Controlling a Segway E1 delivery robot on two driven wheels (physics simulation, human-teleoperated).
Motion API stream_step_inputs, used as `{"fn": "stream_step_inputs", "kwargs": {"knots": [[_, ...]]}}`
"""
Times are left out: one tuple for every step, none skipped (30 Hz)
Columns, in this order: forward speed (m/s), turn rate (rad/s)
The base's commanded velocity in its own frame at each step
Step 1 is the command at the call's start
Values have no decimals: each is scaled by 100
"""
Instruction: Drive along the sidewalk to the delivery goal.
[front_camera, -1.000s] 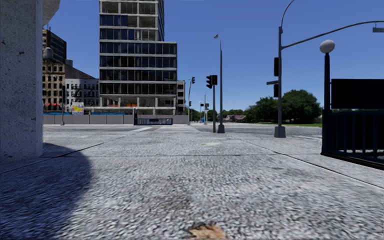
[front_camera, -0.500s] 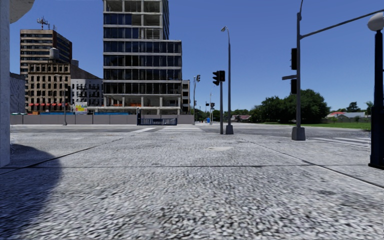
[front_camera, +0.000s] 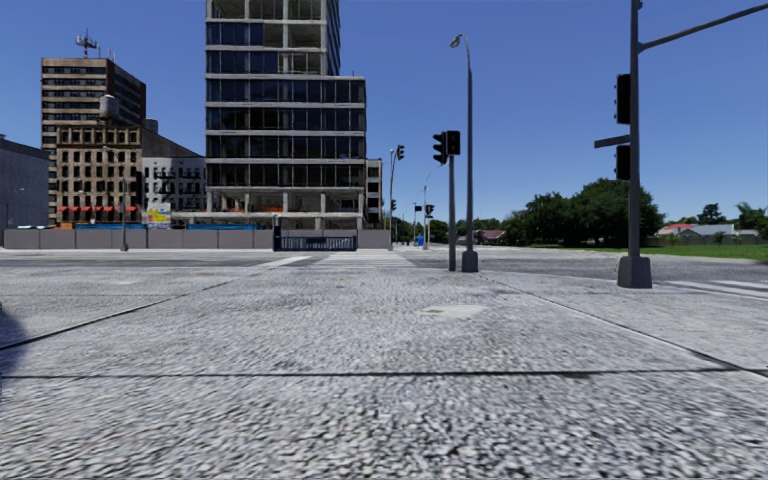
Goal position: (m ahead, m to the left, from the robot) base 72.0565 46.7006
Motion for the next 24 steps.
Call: {"fn": "stream_step_inputs", "kwargs": {"knots": [[200,0],[200,0],[200,0],[200,0],[200,0],[200,0],[200,0],[200,0],[200,0],[200,0],[200,0],[200,0],[200,0],[200,0],[200,0],[200,0],[200,0],[200,0],[200,0],[200,0],[200,0],[200,0],[200,0],[200,0]]}}
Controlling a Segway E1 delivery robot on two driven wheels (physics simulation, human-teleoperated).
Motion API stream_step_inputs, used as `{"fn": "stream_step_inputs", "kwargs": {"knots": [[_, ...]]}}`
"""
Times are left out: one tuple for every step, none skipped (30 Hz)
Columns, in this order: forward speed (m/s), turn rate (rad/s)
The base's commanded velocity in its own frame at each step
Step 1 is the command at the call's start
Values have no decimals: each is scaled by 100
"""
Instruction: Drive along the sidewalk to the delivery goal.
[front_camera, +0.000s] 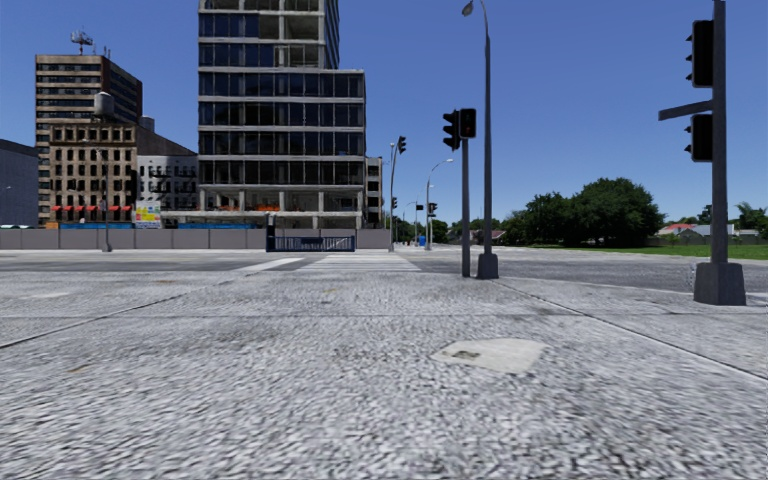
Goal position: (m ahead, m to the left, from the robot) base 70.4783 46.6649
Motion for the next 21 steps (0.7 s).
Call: {"fn": "stream_step_inputs", "kwargs": {"knots": [[200,0],[200,0],[200,0],[200,0],[200,0],[200,0],[200,0],[200,0],[200,0],[200,0],[200,0],[200,0],[200,0],[200,0],[200,0],[200,0],[200,0],[200,0],[200,0],[200,0],[200,0]]}}
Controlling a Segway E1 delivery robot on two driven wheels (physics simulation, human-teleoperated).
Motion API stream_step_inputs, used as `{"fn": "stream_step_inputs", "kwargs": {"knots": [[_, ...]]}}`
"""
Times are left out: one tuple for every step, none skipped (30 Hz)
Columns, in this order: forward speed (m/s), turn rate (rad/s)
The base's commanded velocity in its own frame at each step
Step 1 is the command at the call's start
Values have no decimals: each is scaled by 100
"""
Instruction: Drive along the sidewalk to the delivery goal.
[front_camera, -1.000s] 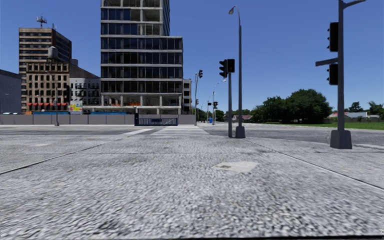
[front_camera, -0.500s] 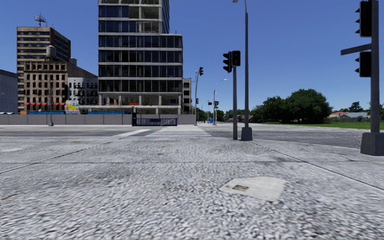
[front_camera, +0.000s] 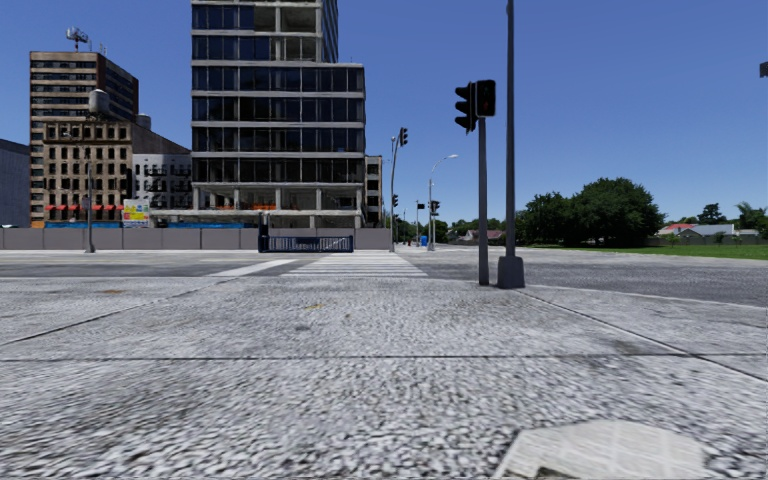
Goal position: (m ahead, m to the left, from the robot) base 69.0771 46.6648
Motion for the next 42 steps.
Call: {"fn": "stream_step_inputs", "kwargs": {"knots": [[200,0],[200,0],[200,0],[200,0],[200,0],[200,0],[200,0],[200,0],[200,0],[200,0],[200,0],[200,0],[200,0],[200,0],[200,0],[200,0],[200,0],[200,0],[200,0],[200,0],[200,0],[200,2],[200,2],[200,6],[200,9],[200,13],[200,13],[200,18],[200,22],[200,22],[200,23],[200,23],[200,23],[200,23],[200,18],[200,17],[200,17],[200,10],[200,0],[200,0],[200,0],[200,0]]}}
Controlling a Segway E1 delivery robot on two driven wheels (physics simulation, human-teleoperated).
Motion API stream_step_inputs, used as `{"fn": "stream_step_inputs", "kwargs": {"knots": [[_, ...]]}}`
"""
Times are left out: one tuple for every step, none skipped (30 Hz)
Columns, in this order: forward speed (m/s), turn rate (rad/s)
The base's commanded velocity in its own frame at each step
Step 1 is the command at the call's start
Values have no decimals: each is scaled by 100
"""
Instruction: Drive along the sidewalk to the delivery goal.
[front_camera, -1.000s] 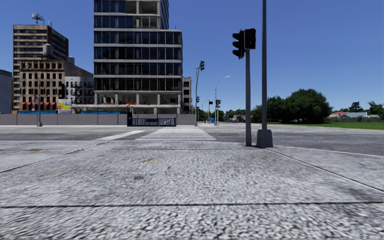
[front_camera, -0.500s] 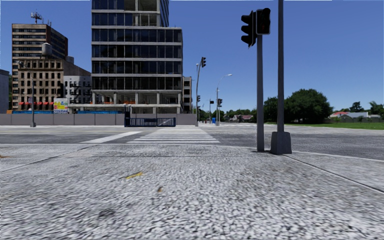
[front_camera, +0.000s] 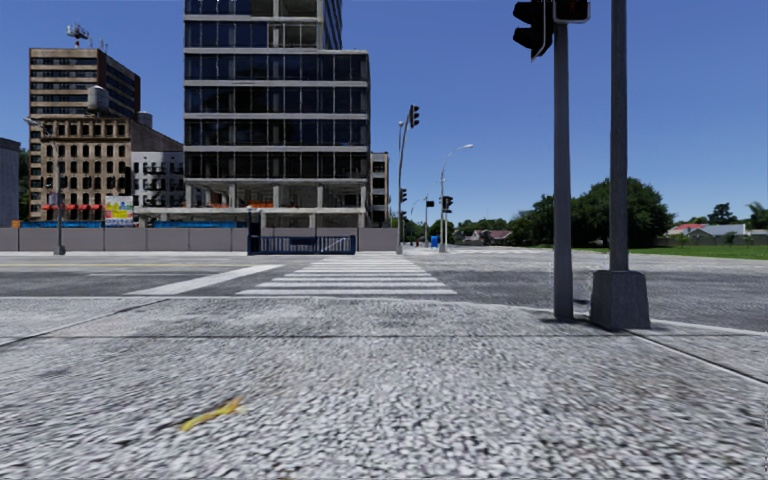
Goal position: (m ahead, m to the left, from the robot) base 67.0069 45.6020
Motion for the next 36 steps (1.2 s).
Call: {"fn": "stream_step_inputs", "kwargs": {"knots": [[200,0],[200,0],[200,0],[200,0],[200,0],[200,0],[200,0],[200,0],[200,0],[200,0],[200,0],[200,0],[200,0],[200,0],[200,0],[200,0],[200,0],[200,0],[200,0],[200,0],[200,0],[200,0],[200,0],[200,0],[200,0],[200,0],[200,0],[200,0],[200,0],[200,0],[200,0],[200,0],[200,0],[200,0],[200,0],[200,0]]}}
